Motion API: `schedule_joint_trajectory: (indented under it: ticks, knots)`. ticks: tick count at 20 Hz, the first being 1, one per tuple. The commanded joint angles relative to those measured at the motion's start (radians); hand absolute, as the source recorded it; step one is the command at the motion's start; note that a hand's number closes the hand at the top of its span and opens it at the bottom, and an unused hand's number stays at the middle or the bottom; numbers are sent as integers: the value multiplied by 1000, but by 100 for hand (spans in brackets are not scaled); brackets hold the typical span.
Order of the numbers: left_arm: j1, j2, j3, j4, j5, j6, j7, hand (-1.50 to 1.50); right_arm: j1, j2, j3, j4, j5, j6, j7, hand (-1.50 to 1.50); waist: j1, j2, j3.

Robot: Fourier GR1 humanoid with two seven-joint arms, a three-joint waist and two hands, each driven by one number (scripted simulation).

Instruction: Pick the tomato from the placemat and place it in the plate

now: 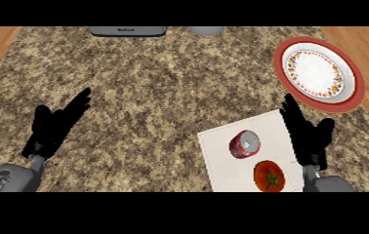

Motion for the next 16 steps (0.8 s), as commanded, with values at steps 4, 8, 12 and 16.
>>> schedule_joint_trajectory:
  ticks: [4,8,12,16]
  knots:
    - [-111,-18,38,-129,-55,16,-144,0,-31,-65,-24,76,-220,284,244,-150,30,-5,28]
    - [-133,-47,10,-179,-77,5,-202,0,-60,-344,145,96,75,414,246,-150,62,-5,21]
    - [-162,-51,29,-177,-75,3,-201,0,-172,-438,224,38,229,474,223,-150,46,-6,24]
    - [-113,-44,47,-242,-82,19,-176,0,-252,-408,273,-65,301,456,386,-150,32,-10,25]
